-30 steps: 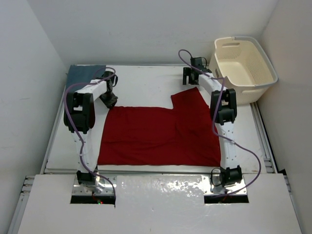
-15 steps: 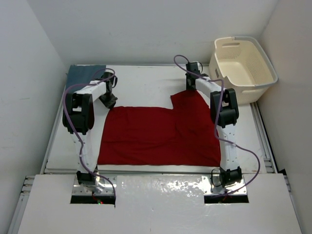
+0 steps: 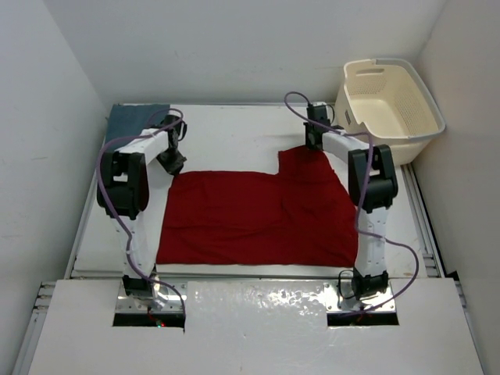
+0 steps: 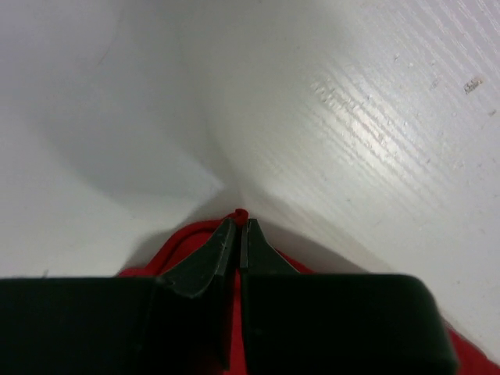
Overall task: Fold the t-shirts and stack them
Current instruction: Grap the side of the flattened tshirt furthest away from the robot with both arms, then fold the other side of the tshirt into a rectangle
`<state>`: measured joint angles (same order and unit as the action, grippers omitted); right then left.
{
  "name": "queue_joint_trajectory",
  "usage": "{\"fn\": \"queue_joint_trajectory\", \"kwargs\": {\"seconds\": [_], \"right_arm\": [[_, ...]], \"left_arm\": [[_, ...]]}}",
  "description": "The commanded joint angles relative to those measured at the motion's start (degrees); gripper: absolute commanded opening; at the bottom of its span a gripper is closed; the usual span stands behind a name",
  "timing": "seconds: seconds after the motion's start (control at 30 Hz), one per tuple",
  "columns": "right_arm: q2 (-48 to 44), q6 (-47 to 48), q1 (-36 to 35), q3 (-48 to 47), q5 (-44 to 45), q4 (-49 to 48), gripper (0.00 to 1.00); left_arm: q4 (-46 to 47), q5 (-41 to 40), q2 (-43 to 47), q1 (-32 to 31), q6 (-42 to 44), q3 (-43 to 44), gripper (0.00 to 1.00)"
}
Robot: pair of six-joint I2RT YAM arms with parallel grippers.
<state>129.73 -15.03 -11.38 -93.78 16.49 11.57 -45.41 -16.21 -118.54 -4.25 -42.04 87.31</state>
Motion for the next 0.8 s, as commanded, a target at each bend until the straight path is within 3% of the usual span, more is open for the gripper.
{"fn": "queue_joint_trajectory", "kwargs": {"seconds": [0.0,0.3,0.43,0.77], "right_arm": [[-13.58,2.02,0.21,7.51,0.04,-7.87,0.0],[-41.47,2.46,0.04,36.34,3.01,-8.86,0.0],[-52.78,0.88,-0.14,44.35,2.84,-6.14,0.0],[-75.49,0.0,-0.49,53.52,6.28,11.25,0.0]], "left_arm": [[-0.82,-2.42,6.82,-1.02,0.73,-0.82,0.0],[-0.91,-5.51,15.7,-2.25,-0.15,-8.28,0.0],[-0.12,-6.2,19.92,-3.31,-1.02,-11.98,0.0],[2.16,-6.12,30.2,-4.19,-3.75,-24.81,0.0]]}}
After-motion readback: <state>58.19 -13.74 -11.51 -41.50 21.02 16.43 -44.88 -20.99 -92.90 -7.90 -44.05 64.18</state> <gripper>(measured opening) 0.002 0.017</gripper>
